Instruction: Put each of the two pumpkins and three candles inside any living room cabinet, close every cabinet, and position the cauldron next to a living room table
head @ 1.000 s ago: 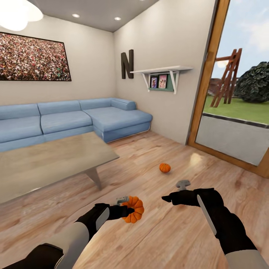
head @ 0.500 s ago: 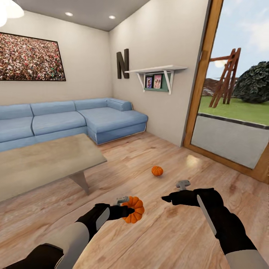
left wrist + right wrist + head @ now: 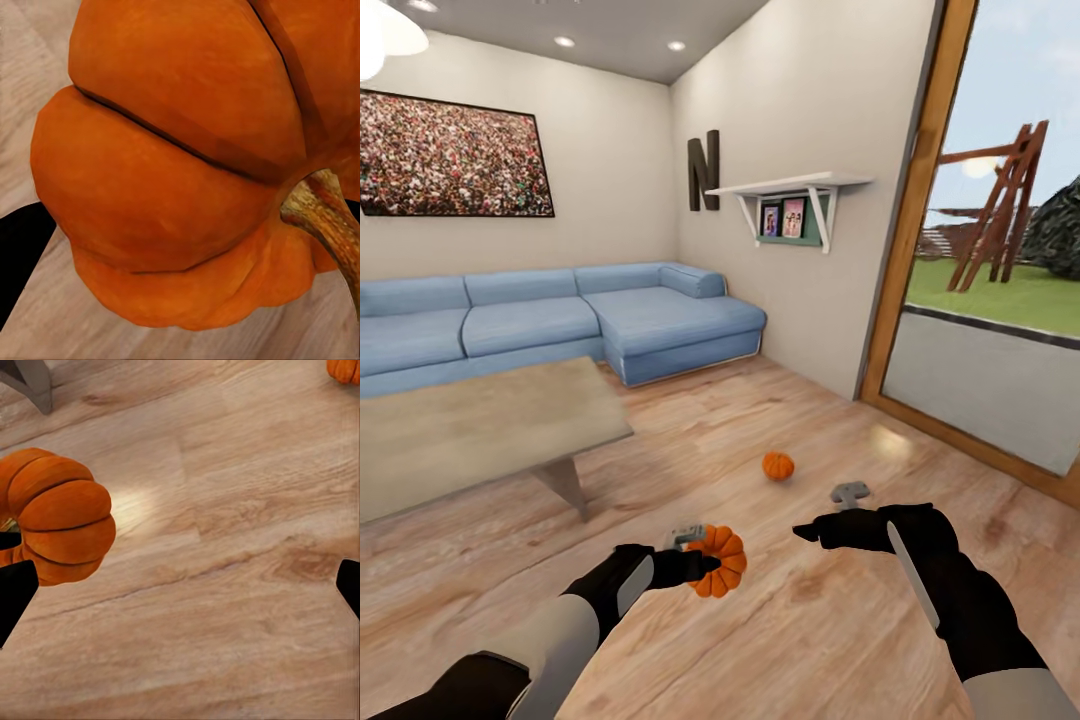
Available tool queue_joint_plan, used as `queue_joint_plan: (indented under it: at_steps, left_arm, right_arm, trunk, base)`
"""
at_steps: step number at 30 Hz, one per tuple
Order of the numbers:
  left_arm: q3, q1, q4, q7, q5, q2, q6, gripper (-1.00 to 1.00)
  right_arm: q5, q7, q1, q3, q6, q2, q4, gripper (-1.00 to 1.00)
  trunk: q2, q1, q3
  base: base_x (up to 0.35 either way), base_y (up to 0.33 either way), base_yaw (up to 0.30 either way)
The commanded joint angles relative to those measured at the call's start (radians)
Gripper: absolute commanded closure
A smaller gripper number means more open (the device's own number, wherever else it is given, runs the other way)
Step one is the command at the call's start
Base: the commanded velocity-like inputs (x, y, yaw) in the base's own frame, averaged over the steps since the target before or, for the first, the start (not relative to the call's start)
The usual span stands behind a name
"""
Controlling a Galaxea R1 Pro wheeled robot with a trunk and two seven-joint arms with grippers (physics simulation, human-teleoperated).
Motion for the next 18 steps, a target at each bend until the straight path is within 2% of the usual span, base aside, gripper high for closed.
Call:
queue_joint_plan:
  at_steps: [1,18]
  left_arm:
    - [-0.005,-0.001,-0.001,0.003,0.008,0.000,0.005,1.00]
    - [-0.005,-0.001,-0.001,0.003,0.008,0.000,0.005,1.00]
  right_arm:
    - [0.002,0.003,0.000,0.001,0.003,-0.001,-0.001,-1.00]
    - [0.002,0.003,0.000,0.001,0.003,-0.001,-0.001,-1.00]
  trunk:
    - [0.000,0.000,-0.001]
    - [0.000,0.000,0.012]
  base:
    - [0.105,-0.326,0.274]
    - [0.105,-0.326,0.245]
